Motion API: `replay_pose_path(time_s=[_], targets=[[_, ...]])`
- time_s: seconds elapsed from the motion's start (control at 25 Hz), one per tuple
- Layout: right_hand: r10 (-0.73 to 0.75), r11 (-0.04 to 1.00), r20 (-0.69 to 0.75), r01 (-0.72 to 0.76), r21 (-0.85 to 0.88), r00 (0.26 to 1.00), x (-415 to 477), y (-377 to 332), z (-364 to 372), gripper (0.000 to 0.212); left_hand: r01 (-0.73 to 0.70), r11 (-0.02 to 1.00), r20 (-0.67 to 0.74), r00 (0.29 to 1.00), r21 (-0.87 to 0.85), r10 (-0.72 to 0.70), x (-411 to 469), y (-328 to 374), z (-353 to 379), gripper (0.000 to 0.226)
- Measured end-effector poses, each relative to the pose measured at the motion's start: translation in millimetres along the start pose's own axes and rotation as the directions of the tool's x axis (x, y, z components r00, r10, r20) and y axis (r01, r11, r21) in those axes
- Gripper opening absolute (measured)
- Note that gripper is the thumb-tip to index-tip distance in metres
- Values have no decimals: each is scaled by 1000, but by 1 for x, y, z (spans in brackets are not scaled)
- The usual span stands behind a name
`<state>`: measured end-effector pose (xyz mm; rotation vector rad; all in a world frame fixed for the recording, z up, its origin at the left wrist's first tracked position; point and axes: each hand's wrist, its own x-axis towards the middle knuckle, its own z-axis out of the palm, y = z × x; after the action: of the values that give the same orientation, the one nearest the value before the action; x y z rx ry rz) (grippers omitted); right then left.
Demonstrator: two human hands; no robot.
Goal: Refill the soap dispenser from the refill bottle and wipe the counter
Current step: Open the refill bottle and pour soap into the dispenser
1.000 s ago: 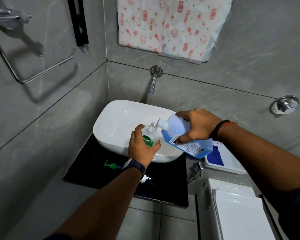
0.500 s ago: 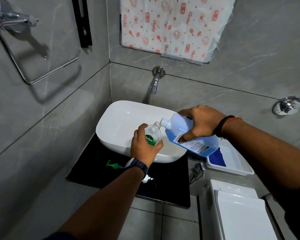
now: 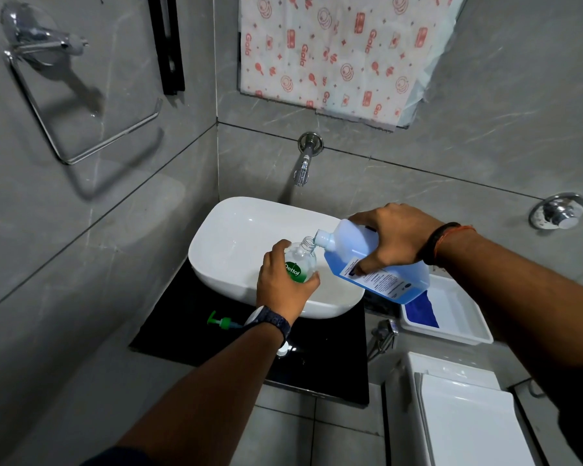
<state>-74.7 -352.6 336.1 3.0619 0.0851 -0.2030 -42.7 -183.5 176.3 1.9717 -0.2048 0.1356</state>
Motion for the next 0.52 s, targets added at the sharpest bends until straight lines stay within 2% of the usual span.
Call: replay_pose_path(time_s=[0.52], targets=[[-22,1000,7,22,0,1000,-1,2,0,97,13,1000,2,1000,-18,-13,-3,0,5,74]])
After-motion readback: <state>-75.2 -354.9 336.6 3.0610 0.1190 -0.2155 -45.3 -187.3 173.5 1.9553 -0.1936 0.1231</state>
